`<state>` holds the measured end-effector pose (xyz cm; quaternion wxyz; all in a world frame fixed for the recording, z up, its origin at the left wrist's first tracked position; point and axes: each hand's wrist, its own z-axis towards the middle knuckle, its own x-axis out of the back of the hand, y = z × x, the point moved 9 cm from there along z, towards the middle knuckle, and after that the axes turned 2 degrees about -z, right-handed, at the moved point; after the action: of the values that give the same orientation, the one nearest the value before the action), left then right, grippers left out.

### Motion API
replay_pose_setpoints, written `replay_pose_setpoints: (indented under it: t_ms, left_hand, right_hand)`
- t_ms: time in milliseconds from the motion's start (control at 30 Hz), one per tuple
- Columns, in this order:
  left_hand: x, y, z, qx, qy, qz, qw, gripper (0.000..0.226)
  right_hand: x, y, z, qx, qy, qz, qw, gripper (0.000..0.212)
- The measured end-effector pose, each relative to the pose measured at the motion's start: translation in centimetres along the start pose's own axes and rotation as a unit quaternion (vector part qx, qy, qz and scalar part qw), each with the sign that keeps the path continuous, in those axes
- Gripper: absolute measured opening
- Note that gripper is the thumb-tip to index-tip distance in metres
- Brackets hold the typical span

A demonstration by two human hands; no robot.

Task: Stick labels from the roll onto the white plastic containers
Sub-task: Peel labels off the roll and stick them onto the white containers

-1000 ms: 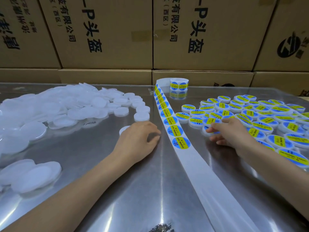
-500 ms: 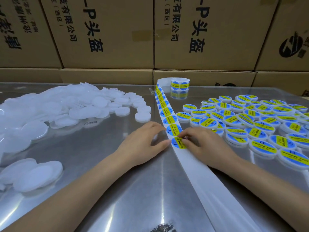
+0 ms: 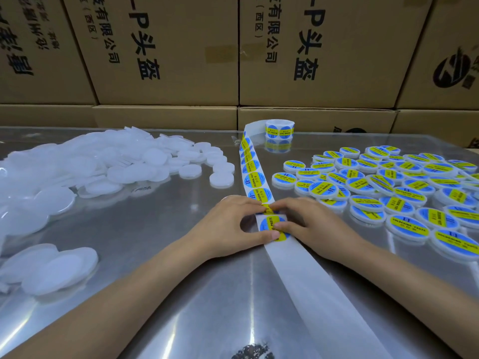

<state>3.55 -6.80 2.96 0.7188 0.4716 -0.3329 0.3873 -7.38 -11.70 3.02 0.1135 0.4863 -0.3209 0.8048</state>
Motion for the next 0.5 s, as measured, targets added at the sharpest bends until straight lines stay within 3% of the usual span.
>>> replay_pose_setpoints:
  t_ms: [267, 367, 500]
  left_hand:
    - [0.5, 1.2, 0.1, -0.042, 0.01, -0.023, 0.999, 0.035]
    - [0.4, 1.3, 0.1, -0.042, -0.005, -0.011, 0.999, 0.044]
    - [0.1, 1.2, -0.2, -0.025, -0.026, -0.008, 0.999, 0.072]
  right_hand:
    - [1.4, -1.3, -0.6, 0.025, 0.083, -0.041, 0.995, 0.019]
    - [2.1, -2.1, -0.8, 0.046, 0.114, -0.036, 0.992, 0.02]
    - [3.4, -1.8, -0.9, 0.006, 0.15, 0.165, 0.975, 0.048]
